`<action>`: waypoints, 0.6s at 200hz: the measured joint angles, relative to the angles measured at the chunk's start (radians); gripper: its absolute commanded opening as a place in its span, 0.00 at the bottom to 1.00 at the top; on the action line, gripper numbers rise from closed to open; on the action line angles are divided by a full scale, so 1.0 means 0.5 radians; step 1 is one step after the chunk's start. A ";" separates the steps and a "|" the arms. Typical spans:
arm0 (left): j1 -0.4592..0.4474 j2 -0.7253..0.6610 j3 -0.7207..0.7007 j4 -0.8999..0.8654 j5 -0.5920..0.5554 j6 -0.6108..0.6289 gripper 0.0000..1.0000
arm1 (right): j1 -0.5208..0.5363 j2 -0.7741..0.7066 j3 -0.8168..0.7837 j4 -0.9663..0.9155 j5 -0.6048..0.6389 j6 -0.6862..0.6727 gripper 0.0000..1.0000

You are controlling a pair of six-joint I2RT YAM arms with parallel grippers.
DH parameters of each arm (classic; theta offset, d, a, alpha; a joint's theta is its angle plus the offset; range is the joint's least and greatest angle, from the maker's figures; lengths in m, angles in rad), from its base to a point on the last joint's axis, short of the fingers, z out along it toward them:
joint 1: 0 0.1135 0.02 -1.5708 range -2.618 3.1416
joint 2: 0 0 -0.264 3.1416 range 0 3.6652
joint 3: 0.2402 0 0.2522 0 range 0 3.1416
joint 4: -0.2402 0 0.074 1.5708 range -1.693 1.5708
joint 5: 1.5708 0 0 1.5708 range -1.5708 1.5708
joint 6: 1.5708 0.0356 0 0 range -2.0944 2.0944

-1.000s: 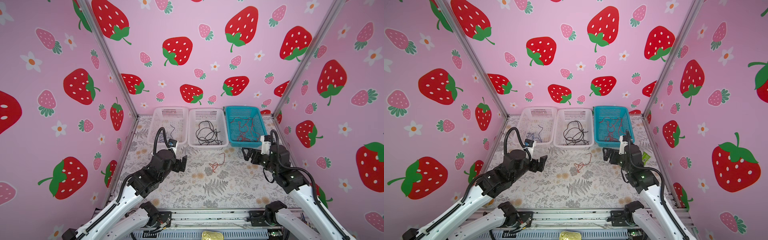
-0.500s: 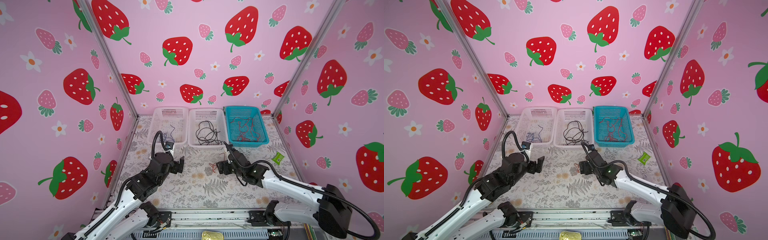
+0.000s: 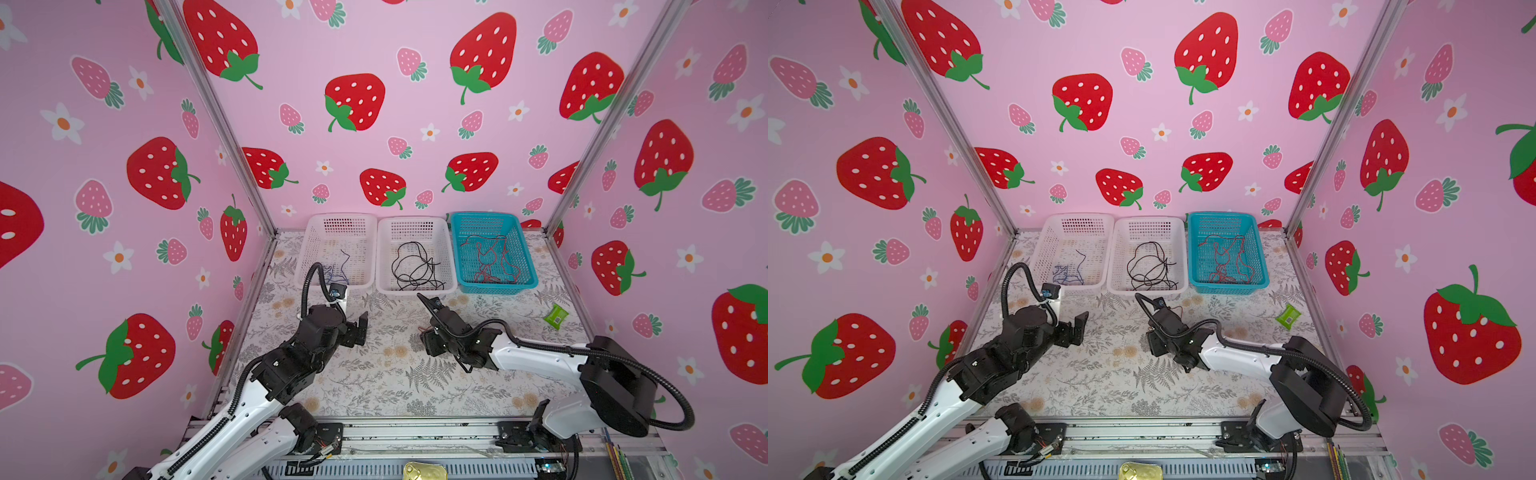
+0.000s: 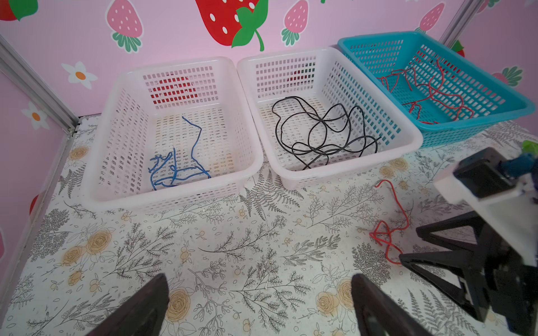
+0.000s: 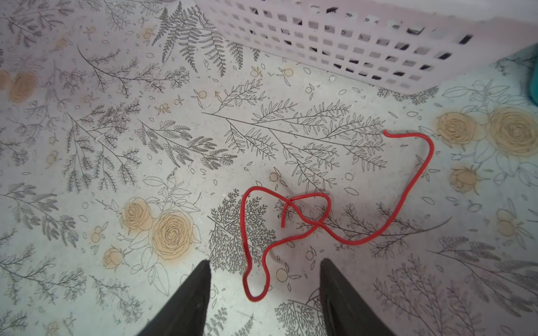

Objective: Untangle and sort cables by color
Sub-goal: Pick up the cable from the center of the table.

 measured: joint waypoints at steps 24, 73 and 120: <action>0.000 0.000 0.000 0.001 0.000 0.003 0.99 | 0.001 0.085 0.040 0.023 -0.006 -0.036 0.46; 0.000 0.000 0.000 0.002 0.000 0.027 0.99 | 0.002 0.192 0.060 0.061 -0.011 -0.063 0.32; 0.000 0.000 0.000 0.003 0.000 0.029 0.99 | 0.002 0.256 0.082 0.071 -0.018 -0.082 0.20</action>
